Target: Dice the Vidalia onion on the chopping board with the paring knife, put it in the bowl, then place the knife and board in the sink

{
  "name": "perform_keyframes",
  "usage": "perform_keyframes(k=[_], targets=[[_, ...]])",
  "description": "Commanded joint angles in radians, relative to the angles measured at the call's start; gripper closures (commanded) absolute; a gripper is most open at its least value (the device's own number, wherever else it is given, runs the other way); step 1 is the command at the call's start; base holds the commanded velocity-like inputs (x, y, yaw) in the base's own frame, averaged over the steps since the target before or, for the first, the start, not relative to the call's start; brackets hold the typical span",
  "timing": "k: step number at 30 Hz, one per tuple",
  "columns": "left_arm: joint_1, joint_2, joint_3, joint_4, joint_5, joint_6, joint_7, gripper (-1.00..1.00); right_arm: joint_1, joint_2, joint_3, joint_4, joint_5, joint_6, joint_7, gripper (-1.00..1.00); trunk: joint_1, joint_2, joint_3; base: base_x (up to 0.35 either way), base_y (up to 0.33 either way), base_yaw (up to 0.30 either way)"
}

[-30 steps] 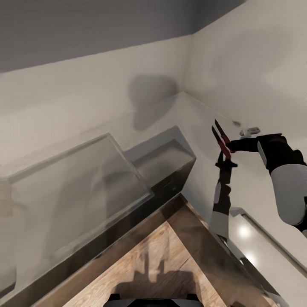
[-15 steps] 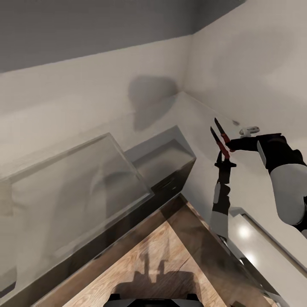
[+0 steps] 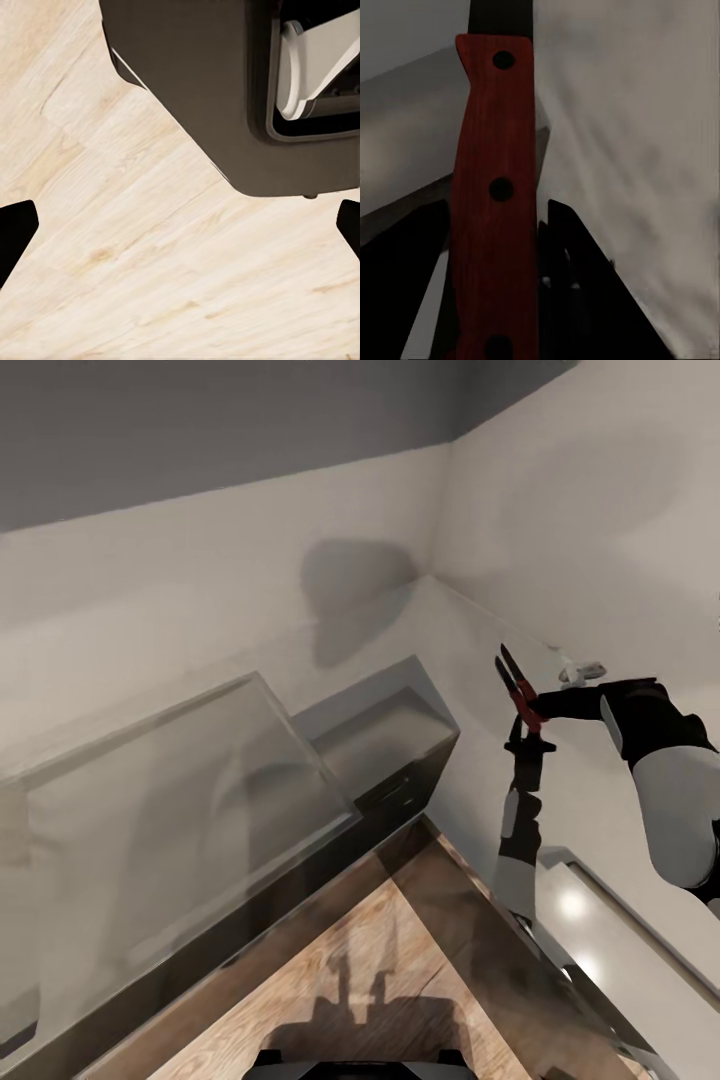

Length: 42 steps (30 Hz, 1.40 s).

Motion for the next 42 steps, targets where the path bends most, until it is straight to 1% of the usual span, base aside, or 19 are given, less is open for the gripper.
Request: perform_keyframes(k=[1, 7, 18, 22, 24, 25, 27, 31, 34, 37, 38, 42], targets=[[0.0, 0.0, -0.003, -0.003, 0.002, 0.006, 0.006, -1.0, -0.001, 0.001, -0.008, 0.001, 0.009, 0.003, 0.009, 1.0, 0.001, -0.002, 0.0, 0.0, 0.0, 0.0], [0.0, 0.001, -0.002, -0.004, 0.002, 0.006, 0.006, -1.0, -0.001, 0.0, -0.011, 0.008, 0.005, 0.003, 0.013, 1.0, 0.001, -0.002, 0.008, -0.059, 0.0, 0.0], [0.0, -0.001, -0.002, -0.01, 0.002, 0.006, 0.006, -1.0, -0.001, 0.005, -0.01, 0.009, 0.002, 0.003, 0.014, 1.0, 0.001, -0.002, 0.026, -0.309, 0.0, 0.0], [0.0, 0.0, -0.005, -0.036, 0.002, 0.007, 0.006, -1.0, -0.001, 0.016, -0.01, 0.013, 0.002, 0.002, 0.014, 1.0, 0.001, -0.002, 0.031, -0.329, 0.0, 0.0], [0.0, 0.0, -0.005, -0.039, 0.002, 0.008, 0.006, -1.0, -0.001, 0.019, -0.01, 0.016, 0.002, -0.019, 0.015, 1.0, 0.001, -0.002, 0.032, -0.272, 0.0, 0.0], [0.0, 0.0, -0.005, -0.04, 0.002, 0.008, 0.006, -1.0, -0.001, 0.02, -0.01, 0.02, 0.002, -0.048, 0.014, 1.0, 0.001, -0.002, 0.032, -0.11, 0.0, 0.0], [0.0, 0.0, -0.005, -0.039, 0.002, 0.008, 0.006, -1.0, -0.001, 0.02, -0.01, 0.027, 0.001, -0.081, 0.012, 1.0, 0.001, -0.002, 0.032, -0.058, 0.0, 0.0], [0.0, 0.0, -0.005, -0.04, 0.002, 0.008, 0.006, -1.0, -0.001, 0.021, -0.01, 0.037, 0.001, -0.103, 0.012, 1.0, 0.001, -0.002, 0.032, -0.02, 0.0, 0.0], [0.0, 0.0, -0.005, -0.041, 0.002, 0.008, 0.006, -1.0, -0.001, 0.021, -0.01, 0.037, 0.0, -0.105, 0.011, 1.0, 0.001, -0.002, 0.032, -0.002, 0.0, 0.0], [0.0, 0.0, -0.005, -0.04, 0.002, 0.008, 0.006, -1.0, -0.001, 0.028, -0.01, 0.038, 0.0, -0.106, 0.011, 1.0, 0.001, -0.002, 0.032, 0.0, 0.0, 0.0], [0.0, 0.0, -0.005, -0.039, 0.002, 0.008, 0.006, -1.0, -0.001, 0.036, -0.01, 0.038, 0.002, -0.106, 0.01, 1.0, 0.001, -0.002, 0.033, 0.0, 0.0, 0.0], [0.0, 0.0, -0.005, -0.037, 0.002, 0.008, 0.006, -1.0, -0.001, 0.04, -0.01, 0.038, 0.002, -0.106, 0.01, 1.0, 0.001, -0.002, 0.039, 0.0, 0.0, 0.0]])
